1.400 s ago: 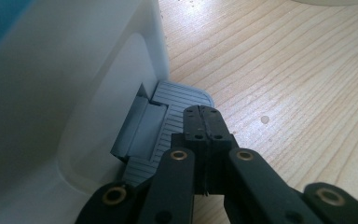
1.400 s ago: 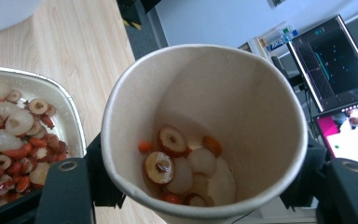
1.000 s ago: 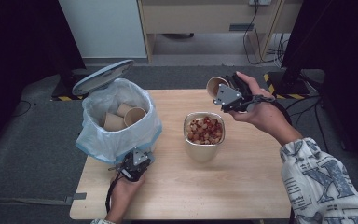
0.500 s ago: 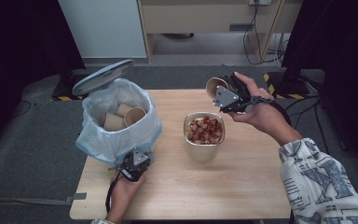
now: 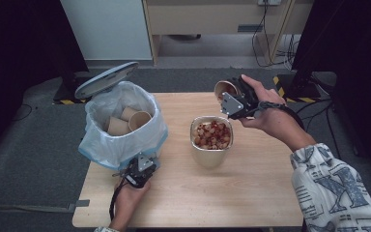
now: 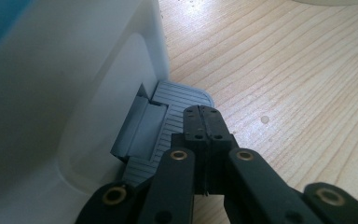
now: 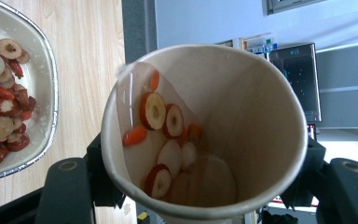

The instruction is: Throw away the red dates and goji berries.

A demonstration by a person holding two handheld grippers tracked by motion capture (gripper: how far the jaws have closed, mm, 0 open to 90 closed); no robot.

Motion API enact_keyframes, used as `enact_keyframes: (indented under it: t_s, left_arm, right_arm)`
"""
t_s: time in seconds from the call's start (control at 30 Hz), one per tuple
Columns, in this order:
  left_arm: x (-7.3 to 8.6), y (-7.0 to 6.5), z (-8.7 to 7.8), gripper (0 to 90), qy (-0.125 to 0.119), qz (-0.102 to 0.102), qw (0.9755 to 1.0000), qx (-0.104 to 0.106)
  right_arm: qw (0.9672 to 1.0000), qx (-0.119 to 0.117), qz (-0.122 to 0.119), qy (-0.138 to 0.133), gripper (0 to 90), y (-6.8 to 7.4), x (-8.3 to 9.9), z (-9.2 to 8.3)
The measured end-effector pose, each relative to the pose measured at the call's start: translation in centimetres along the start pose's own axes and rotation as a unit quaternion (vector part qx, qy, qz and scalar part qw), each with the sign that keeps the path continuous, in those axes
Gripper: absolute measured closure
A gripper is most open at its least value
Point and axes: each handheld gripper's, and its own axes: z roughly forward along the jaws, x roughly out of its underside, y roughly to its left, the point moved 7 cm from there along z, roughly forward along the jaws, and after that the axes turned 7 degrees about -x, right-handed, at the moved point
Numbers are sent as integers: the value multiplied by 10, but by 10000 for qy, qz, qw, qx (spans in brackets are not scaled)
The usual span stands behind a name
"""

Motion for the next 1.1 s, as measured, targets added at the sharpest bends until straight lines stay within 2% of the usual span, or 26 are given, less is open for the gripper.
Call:
enact_keyframes:
  t_s: [0.2,0.4,0.5,0.63,0.93,1.1]
  left_arm:
    - [0,0,0,898,1,-1,10000,2]
    - [0,0,0,898,1,-2,10000,2]
    - [0,0,0,898,2,-2,10000,2]
    - [0,0,0,898,1,-2,10000,3]
    - [0,0,0,898,3,1,10000,4]
    - [0,0,0,898,1,-1,10000,2]
  right_arm:
    - [10000,-9,21,-18,323,0,-1,0]
    - [10000,51,-83,20,323,-3,-2,-3]
    - [9993,133,-313,125,323,-4,-3,-4]
    - [9983,193,-496,217,323,-5,-4,-5]
    - [9954,272,-831,395,325,-6,-4,-5]
    - [9943,284,-930,442,324,-5,-4,-3]
